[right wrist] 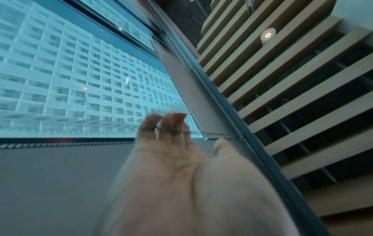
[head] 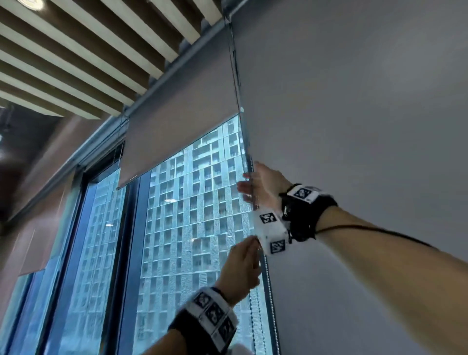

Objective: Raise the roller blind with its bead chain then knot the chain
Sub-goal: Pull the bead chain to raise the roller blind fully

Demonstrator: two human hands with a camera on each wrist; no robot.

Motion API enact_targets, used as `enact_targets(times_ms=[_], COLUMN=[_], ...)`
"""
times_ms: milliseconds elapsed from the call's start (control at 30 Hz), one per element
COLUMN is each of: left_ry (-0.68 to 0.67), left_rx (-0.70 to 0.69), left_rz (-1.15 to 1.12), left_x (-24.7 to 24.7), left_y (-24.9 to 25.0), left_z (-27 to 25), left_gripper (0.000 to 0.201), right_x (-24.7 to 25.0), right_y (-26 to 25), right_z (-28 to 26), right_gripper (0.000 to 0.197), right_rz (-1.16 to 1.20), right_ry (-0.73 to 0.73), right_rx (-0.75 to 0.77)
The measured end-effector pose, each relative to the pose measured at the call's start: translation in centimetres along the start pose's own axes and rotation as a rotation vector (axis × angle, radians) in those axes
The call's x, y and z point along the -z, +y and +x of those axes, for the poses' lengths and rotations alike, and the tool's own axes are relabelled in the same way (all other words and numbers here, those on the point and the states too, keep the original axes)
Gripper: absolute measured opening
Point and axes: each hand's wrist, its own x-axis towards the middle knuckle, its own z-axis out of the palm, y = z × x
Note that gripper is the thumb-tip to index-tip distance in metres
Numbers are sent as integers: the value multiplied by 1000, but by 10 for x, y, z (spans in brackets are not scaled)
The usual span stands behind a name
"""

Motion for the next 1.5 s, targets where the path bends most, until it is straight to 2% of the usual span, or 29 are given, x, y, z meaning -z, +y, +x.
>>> enact_targets(times_ms=[67,133,200,233,300,400,500,567,633,700,767,833,933,1033,1067,1200,1300,1333,1400,1500], left_ry=[-86,-138,-69,4,109,123,128,205,279,265,242,249,210,121,80,-66,-6,33,100,142], left_rx=[44,123,198,207,155,132,142,29,-109,-186,-213,-217,-185,-134,-118,-54,63,80,64,37], left_rz=[-16,-26,-136,-197,-252,-291,-230,-149,-83,-75,-62,-27,53,69,35,30,-25,-89,-190,-174], left_x=[5,15,32,43,64,72,55,46,38,29,22,19,14,9,8,14,34,41,53,59], left_y=[-4,11,36,50,79,118,142,143,142,144,143,135,101,56,45,38,57,66,90,123], left_z=[-8,-4,11,23,49,84,98,102,105,101,95,82,53,16,5,-5,19,29,45,72], left_gripper=[18,29,41,40,36,49,34,22,27,31,31,31,32,18,20,17,35,35,28,39], right_x=[-10,-22,-34,-39,-44,-39,-26,-19,-11,-7,-1,2,-6,-20,-23,-29,-34,-34,-34,-34], right_y=[1,10,19,25,43,78,89,86,76,62,45,25,-10,-27,-26,-1,9,12,20,44], right_z=[7,8,0,-6,-22,-50,-70,-73,-68,-60,-46,-30,-13,-5,-2,11,12,10,0,-25], right_gripper=[31,38,41,40,38,46,46,36,30,27,33,41,35,28,28,38,42,41,38,36], right_rz=[-279,-544,-576,-554,-531,-525,-395,-407,-402,-302,-151,27,105,27,-8,-475,-505,-511,-527,-543], right_ry=[72,86,61,41,19,-69,-145,-213,-306,-345,-276,-204,-133,-73,-43,134,169,171,145,42], right_rx=[138,262,324,350,335,302,236,188,93,-27,-60,-21,72,59,50,275,374,380,378,369])
